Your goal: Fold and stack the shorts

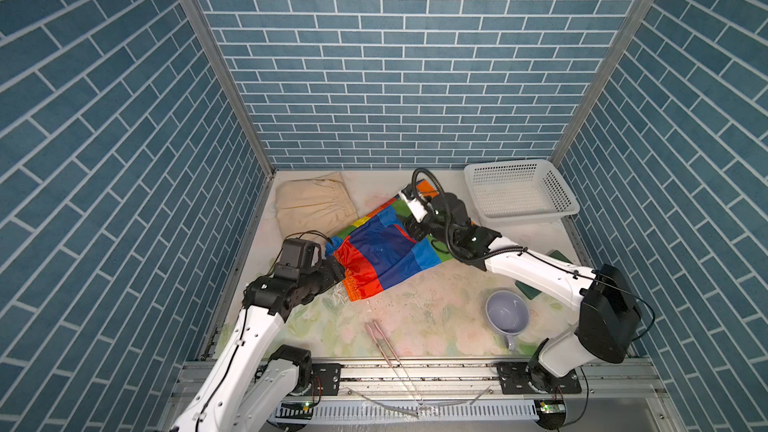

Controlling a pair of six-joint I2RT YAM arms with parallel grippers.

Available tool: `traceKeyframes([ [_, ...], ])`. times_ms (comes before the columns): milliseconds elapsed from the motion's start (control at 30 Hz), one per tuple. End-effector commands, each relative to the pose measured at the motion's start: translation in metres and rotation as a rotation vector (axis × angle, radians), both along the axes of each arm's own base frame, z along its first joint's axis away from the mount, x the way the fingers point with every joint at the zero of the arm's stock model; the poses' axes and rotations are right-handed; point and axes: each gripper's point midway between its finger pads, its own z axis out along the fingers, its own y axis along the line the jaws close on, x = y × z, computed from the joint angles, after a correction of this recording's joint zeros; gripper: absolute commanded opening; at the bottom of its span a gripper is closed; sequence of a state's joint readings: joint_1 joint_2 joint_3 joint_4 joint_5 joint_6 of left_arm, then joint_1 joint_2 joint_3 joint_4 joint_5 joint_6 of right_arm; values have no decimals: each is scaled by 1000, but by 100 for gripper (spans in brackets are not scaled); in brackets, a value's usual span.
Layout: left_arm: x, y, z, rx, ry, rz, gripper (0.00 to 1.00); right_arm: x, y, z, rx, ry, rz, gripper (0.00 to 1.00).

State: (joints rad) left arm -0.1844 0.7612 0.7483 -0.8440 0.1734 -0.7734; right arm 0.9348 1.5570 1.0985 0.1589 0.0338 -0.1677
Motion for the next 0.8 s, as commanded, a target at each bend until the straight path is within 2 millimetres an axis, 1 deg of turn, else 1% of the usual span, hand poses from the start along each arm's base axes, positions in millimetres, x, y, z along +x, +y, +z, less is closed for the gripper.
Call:
traceKeyframes([
  [0, -18, 16, -6, 12, 54, 52, 87, -59, 32, -12, -36, -90, 239, 64],
  [67, -18, 19, -1, -22, 30, 82, 88, -86, 49, -35, -91, -86, 316, 65],
  [133, -17, 23, 2, -48, 14, 111, 88, -105, 65, -53, -143, -68, 378, 65],
  [233, -13, 24, 3, -108, 1, 142, 88, -126, 90, -76, -194, -54, 436, 67],
  [300, -9, 21, 3, -160, -16, 153, 89, -133, 104, -86, -200, -50, 465, 68],
  [333, -8, 19, -5, -184, -6, 158, 89, -134, 110, -92, -207, -45, 475, 69],
  [400, -5, 15, -12, -216, -2, 160, 88, -135, 119, -102, -217, -31, 488, 70],
  [533, -3, 16, -24, -223, 6, 175, 88, -133, 134, -120, -235, 1, 498, 72],
  [667, -4, 17, -31, -217, 20, 181, 88, -117, 151, -134, -229, 44, 421, 73],
  [767, -3, 18, -33, -210, 19, 181, 88, -111, 159, -151, -252, 89, 397, 78],
])
